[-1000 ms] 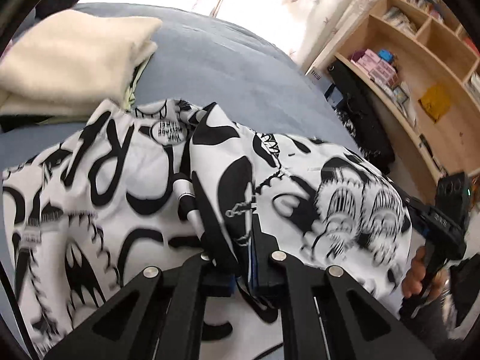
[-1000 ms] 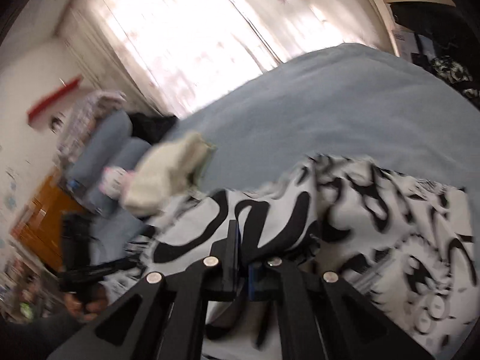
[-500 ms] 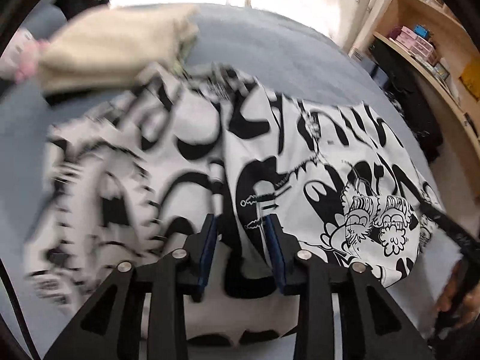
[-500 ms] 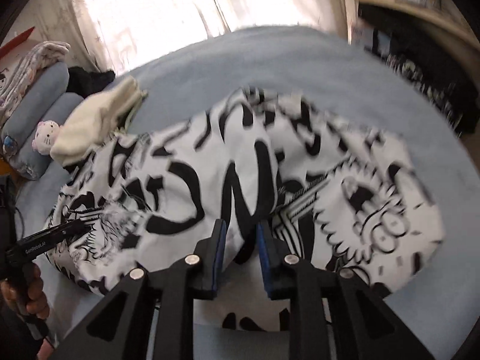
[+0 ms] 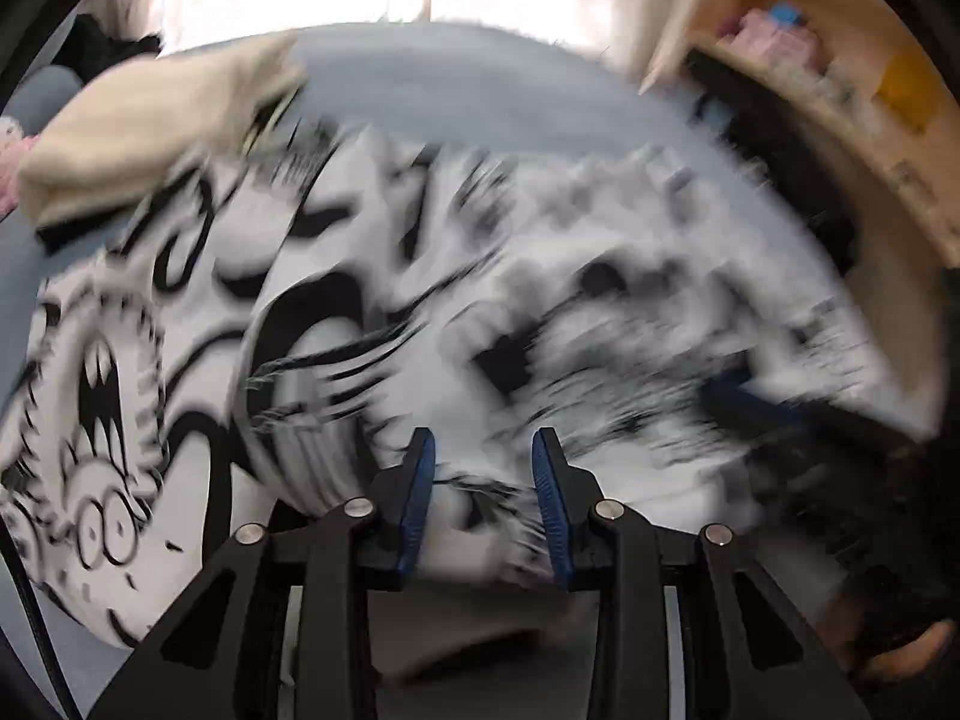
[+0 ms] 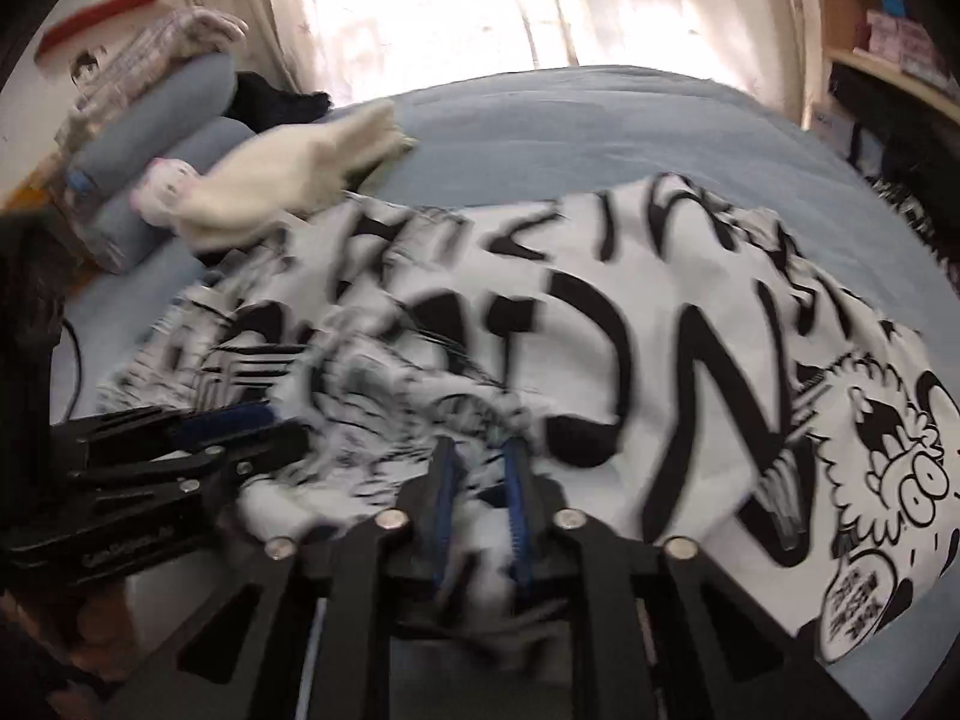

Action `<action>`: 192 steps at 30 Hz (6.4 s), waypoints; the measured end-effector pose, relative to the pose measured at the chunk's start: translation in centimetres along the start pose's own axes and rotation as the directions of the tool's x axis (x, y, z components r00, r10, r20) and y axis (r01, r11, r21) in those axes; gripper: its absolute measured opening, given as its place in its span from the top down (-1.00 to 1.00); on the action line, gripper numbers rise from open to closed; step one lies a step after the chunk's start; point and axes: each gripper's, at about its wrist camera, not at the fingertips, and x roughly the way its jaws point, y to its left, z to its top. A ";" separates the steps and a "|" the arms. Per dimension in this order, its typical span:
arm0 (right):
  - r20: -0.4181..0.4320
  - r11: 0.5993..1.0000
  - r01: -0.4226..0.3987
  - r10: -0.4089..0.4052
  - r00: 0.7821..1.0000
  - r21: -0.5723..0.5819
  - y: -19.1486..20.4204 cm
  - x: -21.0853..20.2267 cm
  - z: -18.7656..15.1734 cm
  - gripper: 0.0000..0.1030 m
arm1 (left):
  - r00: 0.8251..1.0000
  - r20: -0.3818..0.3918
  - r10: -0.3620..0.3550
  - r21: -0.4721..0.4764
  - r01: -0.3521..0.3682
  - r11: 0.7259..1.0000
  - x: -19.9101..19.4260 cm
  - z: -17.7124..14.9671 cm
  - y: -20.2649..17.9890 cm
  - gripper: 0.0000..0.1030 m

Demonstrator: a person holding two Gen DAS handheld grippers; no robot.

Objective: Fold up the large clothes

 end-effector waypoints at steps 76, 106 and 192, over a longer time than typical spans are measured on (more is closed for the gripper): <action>-0.027 0.960 0.013 -0.006 1.000 0.281 2.9 -9.6 -3.7 0.93 | 0.981 0.032 0.190 -0.184 -0.181 0.966 -14.0 -5.0 4.3 -0.02; 0.020 0.988 -0.020 0.017 1.000 0.152 5.9 -4.4 1.6 0.94 | 0.979 0.177 -0.103 -0.563 0.186 0.805 -2.7 -4.5 14.3 -0.45; 0.009 0.791 -0.131 0.157 0.988 0.597 -26.2 -7.4 0.2 0.38 | 0.999 0.015 -0.037 0.040 0.037 0.999 2.4 9.3 -13.9 -0.49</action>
